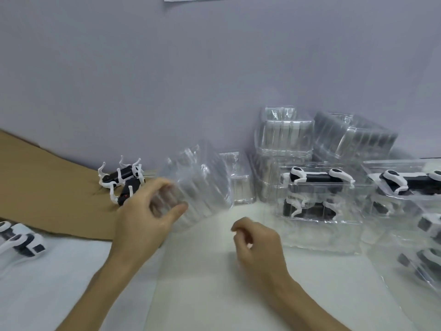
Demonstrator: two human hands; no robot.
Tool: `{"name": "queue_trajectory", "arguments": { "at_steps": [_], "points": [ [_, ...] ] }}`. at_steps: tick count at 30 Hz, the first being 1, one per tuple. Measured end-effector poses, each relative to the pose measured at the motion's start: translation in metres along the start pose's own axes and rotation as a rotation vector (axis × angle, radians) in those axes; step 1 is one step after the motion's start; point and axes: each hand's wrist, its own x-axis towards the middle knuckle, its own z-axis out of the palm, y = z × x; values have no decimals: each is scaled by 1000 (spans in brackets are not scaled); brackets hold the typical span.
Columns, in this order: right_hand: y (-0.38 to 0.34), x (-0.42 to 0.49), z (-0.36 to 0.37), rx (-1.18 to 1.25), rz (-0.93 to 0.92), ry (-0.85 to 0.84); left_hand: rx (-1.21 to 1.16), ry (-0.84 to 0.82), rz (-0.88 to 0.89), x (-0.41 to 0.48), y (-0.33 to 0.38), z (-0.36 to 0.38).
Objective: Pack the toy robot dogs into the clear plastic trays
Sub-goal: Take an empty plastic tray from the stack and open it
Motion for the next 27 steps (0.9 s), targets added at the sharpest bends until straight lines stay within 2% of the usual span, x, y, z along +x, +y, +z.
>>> {"name": "queue_trajectory", "arguments": {
  "at_steps": [2, 3, 4, 7, 8, 10, 13, 15, 18, 20, 22, 27],
  "points": [
    [-9, 3, -10, 88, -128, 255, 40, -30, 32, -23, -7, -6],
    [-16, 3, -13, 63, -236, 292, 76, -50, 49, -32, -10, -6],
    [-23, 2, -14, 9, -348, 252, 107, -71, 65, -41, -14, -5],
    [-44, -8, -7, -240, -563, -158, 119, -161, 120, -62, -19, 6],
    [-50, -13, -2, -327, -573, -258, 107, -191, 141, -68, -20, 9],
    [-57, -16, 6, -425, -513, -341, 88, -195, 175, -73, -24, 15],
    [-59, -5, -2, -426, -407, -387, -50, -66, 184, -77, -30, 23],
    [-62, 10, -7, -446, -403, -429, -170, 85, 98, -77, -33, 25],
    [-71, 30, -12, -427, -453, -473, -198, 294, -63, -78, -39, 21],
    [-77, 41, -23, -312, -413, -449, -236, 377, -144, -78, -41, 20],
    [-86, 56, -41, -215, -406, -356, -268, 407, -186, -78, -44, 22],
    [-115, 135, -114, -204, -551, 4, -277, 314, -148, -80, -36, 27]
  ]
}}
